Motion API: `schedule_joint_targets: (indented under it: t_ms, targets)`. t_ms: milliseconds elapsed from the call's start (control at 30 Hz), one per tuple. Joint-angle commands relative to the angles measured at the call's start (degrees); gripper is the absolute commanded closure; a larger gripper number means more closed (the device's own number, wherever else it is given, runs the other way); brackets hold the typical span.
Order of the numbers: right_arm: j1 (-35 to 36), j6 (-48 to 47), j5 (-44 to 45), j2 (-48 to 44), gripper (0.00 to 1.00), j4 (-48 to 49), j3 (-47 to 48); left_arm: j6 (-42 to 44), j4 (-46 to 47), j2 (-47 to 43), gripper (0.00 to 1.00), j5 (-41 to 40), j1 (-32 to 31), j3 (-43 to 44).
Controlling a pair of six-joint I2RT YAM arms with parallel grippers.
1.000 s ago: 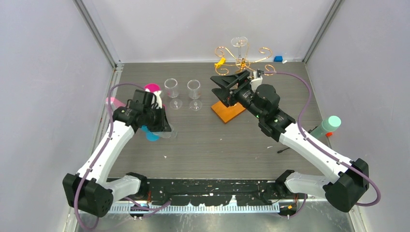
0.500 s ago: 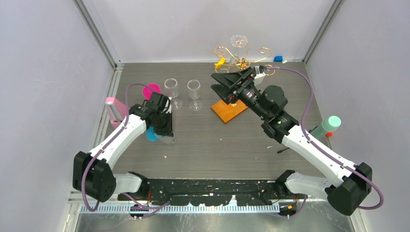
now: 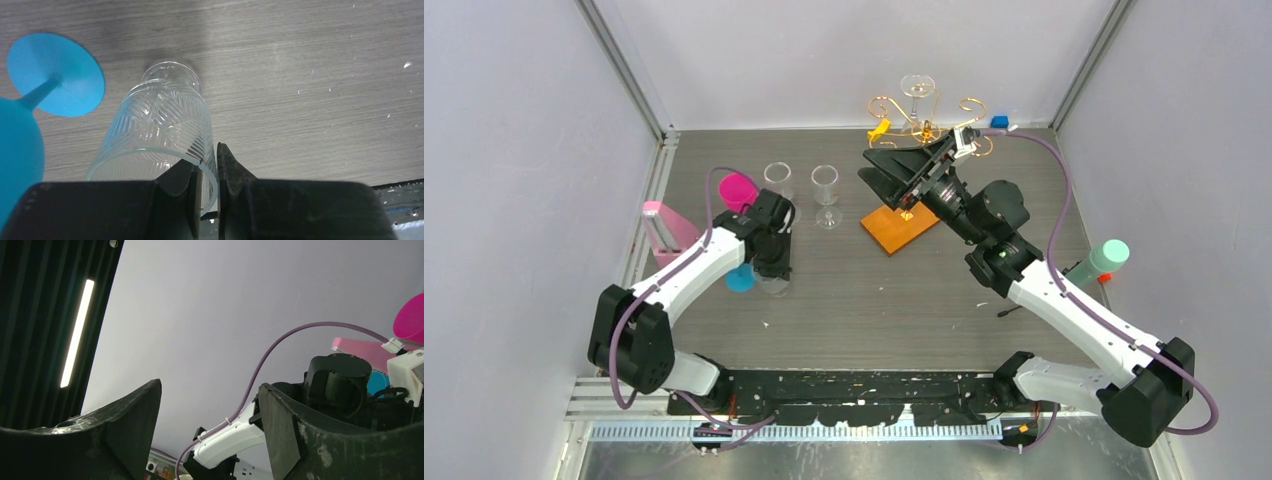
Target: Take the wine glass off the wine glass rack
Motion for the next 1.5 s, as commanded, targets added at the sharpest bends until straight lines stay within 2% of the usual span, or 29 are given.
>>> schedule_joint_targets:
  t_ms: [0, 167, 367, 467, 600, 800, 900, 1033, 1100, 1200, 1267, 1333, 1367, 1467]
  targets:
    - [-0.07, -2.79, -2.41, -2.32, 0.24, 3.65, 1.14, -0.82, 3.95, 2.55, 1.00, -4.45, -0.52, 3.80]
    - [-0.07, -6.52, -2.26, -3.76, 0.24, -4.30, 4.33, -0.63, 4.76, 6.28, 0.99, -4.75, -0.61, 6.77]
    - [-0.07, -13.59, 1.11, -5.72, 0.24, -16.09, 9.64, -0.58, 3.26, 6.95, 0.72, -5.00, -0.63, 9.36]
    - [-0.07, -17.65, 4.37, -6.43, 0.24, -22.70, 13.04, -0.58, 2.82, 5.31, 0.63, -4.57, -0.61, 10.40]
    - [-0.12, -21.63, 8.22, -6.62, 0.24, -29.02, 16.60, -0.03, 0.82, 3.05, 0.59, -3.49, -0.68, 12.79]
    - [-0.07, -29.02, 16.42, -5.59, 0.24, -38.49, 23.33, 1.31, -0.78, -3.20, 0.48, -3.54, -0.62, 15.75]
    - [-0.03, -35.28, 25.42, -3.35, 0.25, -47.54, 30.10, 1.69, -0.24, -8.21, 0.36, -3.66, -0.61, 16.46]
    - [-0.20, -41.86, 37.28, -0.22, 0.24, -52.37, 35.49, 1.96, 2.08, -16.05, 0.12, -3.91, -0.61, 15.31]
    - [-0.59, -44.78, 40.92, 2.30, 0.24, -54.14, 38.82, 2.17, 2.63, -18.89, 0.03, -3.88, -0.61, 14.79]
    - [-2.24, -47.49, 41.15, 6.97, 0.23, -58.09, 44.27, 2.60, 3.05, -22.10, 0.00, -3.50, -0.61, 13.95]
    - [-5.10, -46.92, 38.02, 11.05, 0.23, -60.58, 48.34, 3.04, 3.33, -23.65, 0.00, -2.89, -0.61, 13.42]
    - [-10.21, -43.84, 30.96, 14.61, 0.23, -62.08, 51.40, 3.42, 3.22, -24.73, 0.00, -2.31, -0.61, 13.12]
    - [-15.38, -41.73, 22.70, 17.72, 0.29, -62.30, 53.30, 3.69, 3.09, -25.50, 0.00, -1.80, -0.61, 13.00]
    - [-19.39, -39.38, 17.68, 21.42, 0.36, -62.42, 55.33, 4.28, 2.87, -26.31, 0.00, -1.26, -0.61, 12.68]
